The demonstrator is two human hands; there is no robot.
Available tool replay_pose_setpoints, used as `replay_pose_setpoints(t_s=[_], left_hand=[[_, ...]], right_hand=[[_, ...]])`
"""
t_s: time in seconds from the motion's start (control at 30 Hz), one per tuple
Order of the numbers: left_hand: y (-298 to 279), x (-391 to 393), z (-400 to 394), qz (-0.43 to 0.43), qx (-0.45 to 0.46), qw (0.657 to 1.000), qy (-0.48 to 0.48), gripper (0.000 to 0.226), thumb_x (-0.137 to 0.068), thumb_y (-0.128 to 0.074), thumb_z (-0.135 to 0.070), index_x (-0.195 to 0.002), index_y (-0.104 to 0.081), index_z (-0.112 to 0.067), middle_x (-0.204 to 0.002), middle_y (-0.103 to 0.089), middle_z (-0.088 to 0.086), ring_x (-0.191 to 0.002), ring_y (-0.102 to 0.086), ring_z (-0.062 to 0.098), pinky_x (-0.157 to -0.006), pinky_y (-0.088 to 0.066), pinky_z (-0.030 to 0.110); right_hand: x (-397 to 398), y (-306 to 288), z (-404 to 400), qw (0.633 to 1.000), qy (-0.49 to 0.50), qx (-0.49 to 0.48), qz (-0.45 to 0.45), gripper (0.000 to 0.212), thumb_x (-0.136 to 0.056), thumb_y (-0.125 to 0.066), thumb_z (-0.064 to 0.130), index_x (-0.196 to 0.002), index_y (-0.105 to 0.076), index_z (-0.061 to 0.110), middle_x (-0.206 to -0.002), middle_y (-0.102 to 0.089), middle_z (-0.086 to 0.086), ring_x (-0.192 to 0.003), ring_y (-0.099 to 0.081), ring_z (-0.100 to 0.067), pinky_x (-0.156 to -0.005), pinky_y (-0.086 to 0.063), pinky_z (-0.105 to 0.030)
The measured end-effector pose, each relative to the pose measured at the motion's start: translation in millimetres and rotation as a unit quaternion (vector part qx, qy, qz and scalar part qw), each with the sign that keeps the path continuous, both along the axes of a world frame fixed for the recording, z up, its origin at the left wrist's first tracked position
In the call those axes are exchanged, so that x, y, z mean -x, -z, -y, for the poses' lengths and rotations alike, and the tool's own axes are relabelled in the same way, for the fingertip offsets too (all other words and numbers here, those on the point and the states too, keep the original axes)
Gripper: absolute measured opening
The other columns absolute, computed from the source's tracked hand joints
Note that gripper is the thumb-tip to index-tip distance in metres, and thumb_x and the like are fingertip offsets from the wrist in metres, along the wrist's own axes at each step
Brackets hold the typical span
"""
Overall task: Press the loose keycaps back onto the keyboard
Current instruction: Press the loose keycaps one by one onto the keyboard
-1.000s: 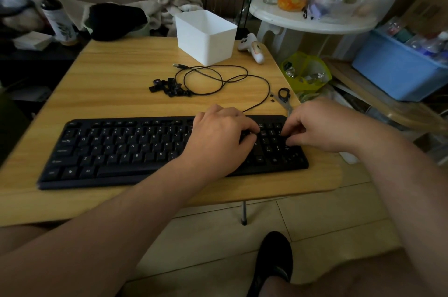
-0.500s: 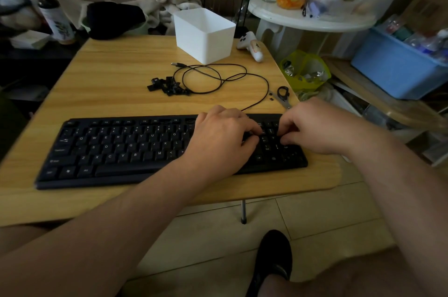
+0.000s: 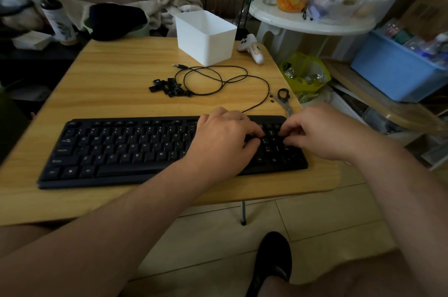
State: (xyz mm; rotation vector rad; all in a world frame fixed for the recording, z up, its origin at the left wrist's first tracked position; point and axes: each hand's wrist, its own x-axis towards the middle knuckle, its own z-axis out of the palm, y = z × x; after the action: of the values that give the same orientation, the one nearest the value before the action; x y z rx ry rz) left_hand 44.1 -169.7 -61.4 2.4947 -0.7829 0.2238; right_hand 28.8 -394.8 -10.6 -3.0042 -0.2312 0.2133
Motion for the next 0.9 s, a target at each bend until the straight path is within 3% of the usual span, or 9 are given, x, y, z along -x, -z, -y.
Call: replay_pose_setpoints(t_s=[0.2,0.4,0.67,0.9], left_hand=[[0.8,0.8,0.7,0.001,0.0,1.0,0.001,0.024,-0.1,-0.059,-0.043,-0.121,-0.07,-0.045,-0.123,-0.064,-0.018,-0.121,-0.047,0.017,-0.098,-0.033,0.039],[1.2,0.6,0.5,0.0,-0.003,1.0,0.003,0.024,-0.099,-0.059,-0.043,-0.121,-0.07,-0.045,-0.124,-0.064,-0.019,-0.121,-0.047,0.017,-0.098,-0.034,0.039],[1.9,0.5,1.1,-0.002,-0.009,1.0,0.003,0.025,-0.099,-0.059,-0.044,-0.121,-0.07,-0.046,-0.125,-0.063,-0.019,-0.122,-0.047,0.018,-0.099,-0.034,0.04],[1.2,2.6,-0.2,-0.006,-0.014,1.0,0.008,0.025,-0.1,-0.058,-0.044,-0.121,-0.07,-0.046,-0.13,-0.062,-0.018,-0.125,-0.046,0.018,-0.102,-0.034,0.042]], right_hand=[[-2.4,2.5,0.4,1.0,0.014,-0.012,0.004,0.02,-0.093,-0.076,0.026,-0.11,-0.077,0.035,-0.101,-0.069,0.014,-0.093,-0.059,-0.006,-0.08,-0.046,-0.028],[-3.7,7.0,-0.7,0.999,0.027,-0.027,0.019,0.015,-0.091,-0.078,0.025,-0.101,-0.078,0.036,-0.089,-0.062,0.019,-0.088,-0.058,-0.004,-0.076,-0.043,-0.027],[1.2,8.3,-11.4,0.999,0.021,0.024,0.044,0.015,-0.093,-0.074,0.019,-0.101,-0.079,0.03,-0.094,-0.07,0.004,-0.092,-0.063,-0.016,-0.08,-0.058,-0.038],[1.6,8.0,-15.2,0.998,0.039,0.027,0.049,0.017,-0.09,-0.075,0.016,-0.097,-0.08,0.031,-0.094,-0.072,0.005,-0.095,-0.063,-0.016,-0.081,-0.058,-0.039]])
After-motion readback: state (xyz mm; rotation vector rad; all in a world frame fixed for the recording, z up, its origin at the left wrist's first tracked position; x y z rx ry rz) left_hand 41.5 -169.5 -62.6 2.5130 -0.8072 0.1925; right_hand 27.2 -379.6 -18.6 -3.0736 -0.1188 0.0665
